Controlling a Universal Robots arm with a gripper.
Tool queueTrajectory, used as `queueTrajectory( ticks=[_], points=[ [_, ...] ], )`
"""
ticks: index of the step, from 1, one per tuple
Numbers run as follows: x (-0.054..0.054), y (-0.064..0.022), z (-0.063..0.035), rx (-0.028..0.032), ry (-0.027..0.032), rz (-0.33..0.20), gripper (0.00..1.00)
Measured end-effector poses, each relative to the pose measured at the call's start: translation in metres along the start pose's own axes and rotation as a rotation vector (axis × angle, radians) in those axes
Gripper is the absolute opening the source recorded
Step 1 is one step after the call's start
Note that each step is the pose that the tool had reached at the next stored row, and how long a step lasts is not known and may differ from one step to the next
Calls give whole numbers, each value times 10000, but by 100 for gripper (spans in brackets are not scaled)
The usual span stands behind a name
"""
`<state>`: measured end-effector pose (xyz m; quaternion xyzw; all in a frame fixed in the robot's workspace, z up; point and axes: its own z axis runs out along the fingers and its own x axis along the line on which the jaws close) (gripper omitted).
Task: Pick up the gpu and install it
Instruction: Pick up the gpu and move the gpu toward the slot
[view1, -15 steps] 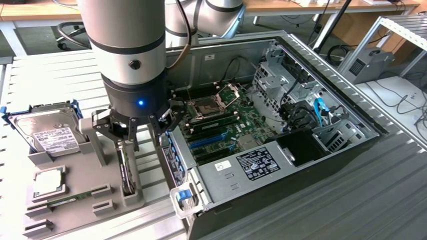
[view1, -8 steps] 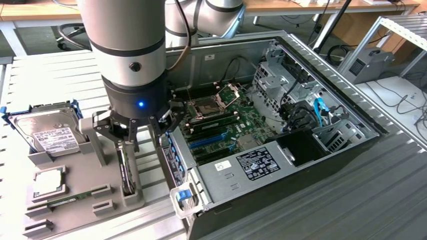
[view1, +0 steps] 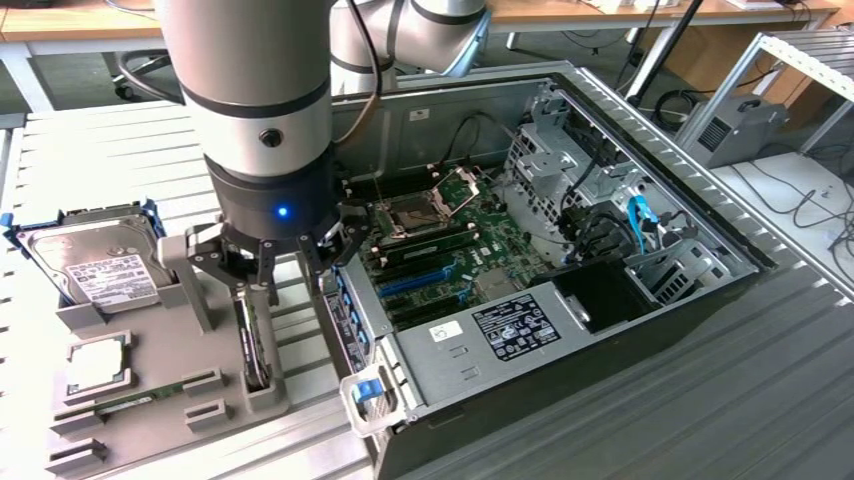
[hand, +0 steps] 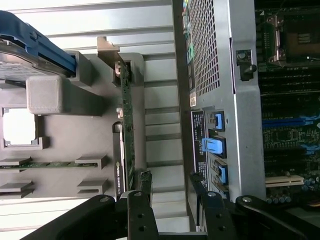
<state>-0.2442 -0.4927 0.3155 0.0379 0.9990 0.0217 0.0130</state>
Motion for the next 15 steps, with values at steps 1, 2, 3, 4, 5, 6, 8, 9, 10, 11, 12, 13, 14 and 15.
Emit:
queueTrajectory(
  ticks=[1,2,3,4,5,6,8,9,10,11,12,13,14,15],
  points=[
    [0,0,5,0,0,0,42],
    [0,0,7,0,0,0,42],
    [0,-1,10,1,0,0,42],
    [0,-1,14,0,0,0,42],
    [1,-1,17,1,0,0,42],
    [1,-1,21,0,0,0,42],
    [1,-1,28,0,0,0,42],
    [1,-1,31,0,0,0,42],
    [1,-2,34,0,0,0,42],
    [1,-2,37,0,-1,0,42],
    [1,-2,41,0,0,0,42],
    [1,-2,44,0,0,0,42],
    [1,-2,47,0,-1,0,42],
    [1,-2,50,1,0,0,42]
  ],
)
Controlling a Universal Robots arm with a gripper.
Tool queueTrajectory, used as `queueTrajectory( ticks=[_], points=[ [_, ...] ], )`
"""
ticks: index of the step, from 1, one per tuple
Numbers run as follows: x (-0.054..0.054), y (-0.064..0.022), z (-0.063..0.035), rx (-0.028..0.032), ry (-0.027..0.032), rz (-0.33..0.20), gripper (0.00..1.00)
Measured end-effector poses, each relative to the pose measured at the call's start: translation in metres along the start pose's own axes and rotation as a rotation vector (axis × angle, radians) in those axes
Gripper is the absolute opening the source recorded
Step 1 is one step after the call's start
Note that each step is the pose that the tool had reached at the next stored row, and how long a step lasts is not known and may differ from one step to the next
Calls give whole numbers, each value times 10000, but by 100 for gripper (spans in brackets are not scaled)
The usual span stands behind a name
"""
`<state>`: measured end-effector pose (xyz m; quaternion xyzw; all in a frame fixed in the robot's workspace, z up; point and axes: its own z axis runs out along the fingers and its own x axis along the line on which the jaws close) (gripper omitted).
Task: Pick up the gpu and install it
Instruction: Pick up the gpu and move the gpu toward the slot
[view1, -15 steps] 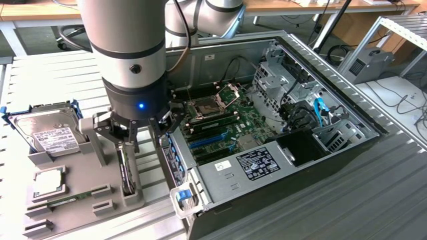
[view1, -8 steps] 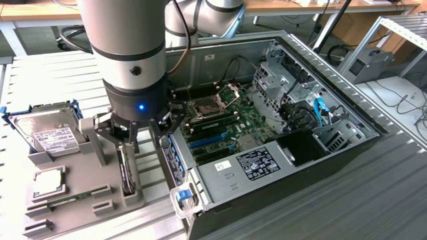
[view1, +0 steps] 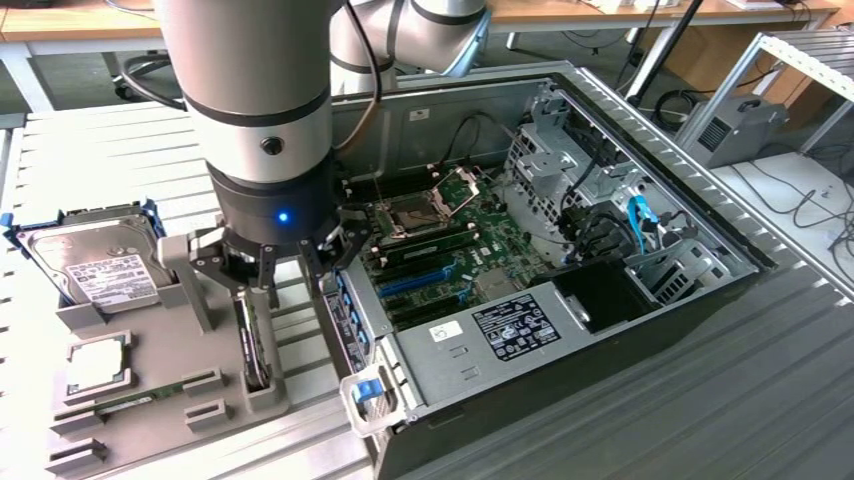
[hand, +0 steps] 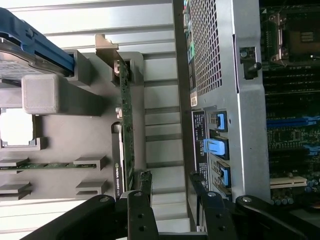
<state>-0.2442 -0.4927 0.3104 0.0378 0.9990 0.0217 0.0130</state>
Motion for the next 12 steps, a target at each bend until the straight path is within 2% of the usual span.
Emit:
queueTrajectory(
  ticks=[12],
  points=[
    [1,-2,43,0,0,0,42]
  ],
)
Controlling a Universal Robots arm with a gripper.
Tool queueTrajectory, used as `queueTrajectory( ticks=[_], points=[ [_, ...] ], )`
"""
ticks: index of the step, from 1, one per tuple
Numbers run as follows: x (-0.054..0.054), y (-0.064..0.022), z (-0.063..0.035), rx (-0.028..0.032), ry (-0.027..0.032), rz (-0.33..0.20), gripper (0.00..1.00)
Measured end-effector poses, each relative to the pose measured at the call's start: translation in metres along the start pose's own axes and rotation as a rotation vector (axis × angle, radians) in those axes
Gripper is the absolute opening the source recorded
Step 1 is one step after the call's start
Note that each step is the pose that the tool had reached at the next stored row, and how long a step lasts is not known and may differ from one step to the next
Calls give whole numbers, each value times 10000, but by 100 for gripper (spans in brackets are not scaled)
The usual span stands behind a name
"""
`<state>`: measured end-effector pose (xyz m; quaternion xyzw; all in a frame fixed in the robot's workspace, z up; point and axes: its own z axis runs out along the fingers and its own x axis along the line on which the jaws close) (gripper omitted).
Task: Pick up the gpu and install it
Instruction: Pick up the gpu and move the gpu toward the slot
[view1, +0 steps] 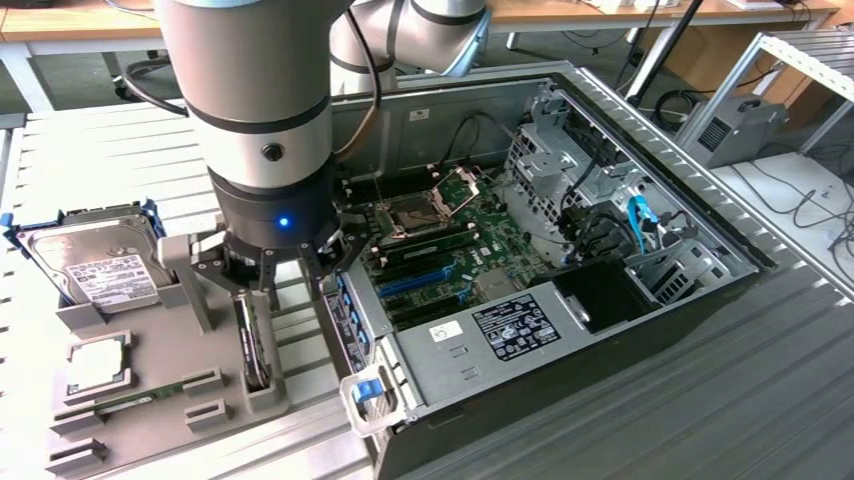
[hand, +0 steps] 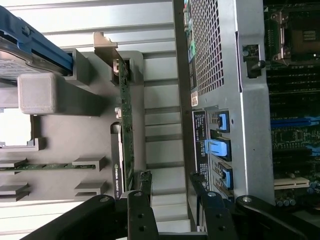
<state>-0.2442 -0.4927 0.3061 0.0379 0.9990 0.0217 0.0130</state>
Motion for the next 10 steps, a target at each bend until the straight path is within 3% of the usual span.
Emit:
queueTrajectory(
  ticks=[5,10],
  points=[
    [22,-2,17,-1,-1,0,42],
    [110,-3,18,0,-1,0,42]
  ],
)
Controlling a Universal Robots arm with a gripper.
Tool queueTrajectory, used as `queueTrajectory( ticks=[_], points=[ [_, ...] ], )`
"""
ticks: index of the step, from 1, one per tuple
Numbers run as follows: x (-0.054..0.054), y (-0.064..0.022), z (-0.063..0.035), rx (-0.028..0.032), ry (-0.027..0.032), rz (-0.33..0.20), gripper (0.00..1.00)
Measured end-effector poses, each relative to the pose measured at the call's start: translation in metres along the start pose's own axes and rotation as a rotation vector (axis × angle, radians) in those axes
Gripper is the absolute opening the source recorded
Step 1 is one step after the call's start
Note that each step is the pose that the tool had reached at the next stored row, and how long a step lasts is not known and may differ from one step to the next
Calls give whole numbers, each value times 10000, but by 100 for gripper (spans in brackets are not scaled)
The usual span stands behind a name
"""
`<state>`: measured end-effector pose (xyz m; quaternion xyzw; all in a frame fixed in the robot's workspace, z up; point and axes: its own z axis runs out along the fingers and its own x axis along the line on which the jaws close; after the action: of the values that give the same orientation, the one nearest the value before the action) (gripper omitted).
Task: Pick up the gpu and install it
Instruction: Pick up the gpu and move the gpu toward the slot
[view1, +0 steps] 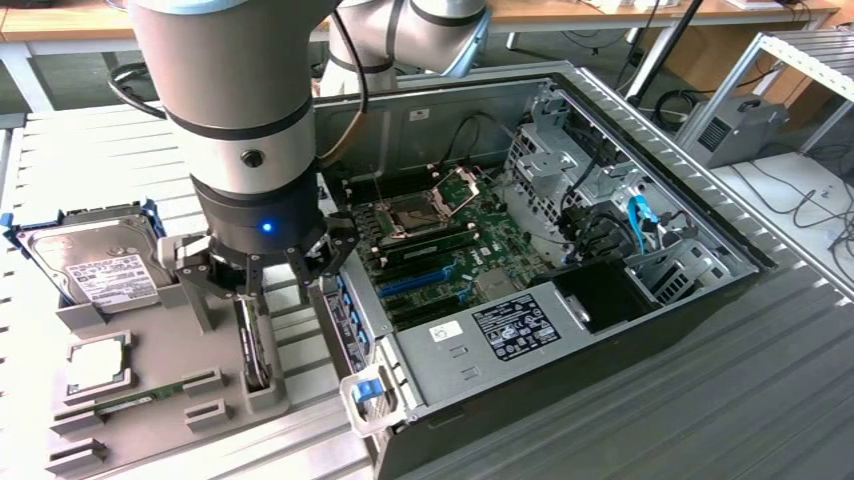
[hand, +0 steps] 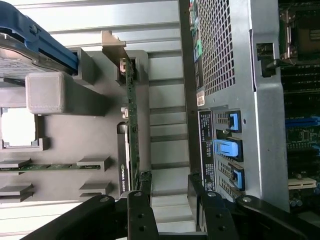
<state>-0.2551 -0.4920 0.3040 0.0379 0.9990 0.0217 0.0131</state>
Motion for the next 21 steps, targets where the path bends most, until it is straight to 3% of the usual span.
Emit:
queueTrajectory(
  ticks=[10,21],
  points=[
    [140,16,36,-1,0,0,42],
    [193,84,70,0,0,0,42]
  ],
)
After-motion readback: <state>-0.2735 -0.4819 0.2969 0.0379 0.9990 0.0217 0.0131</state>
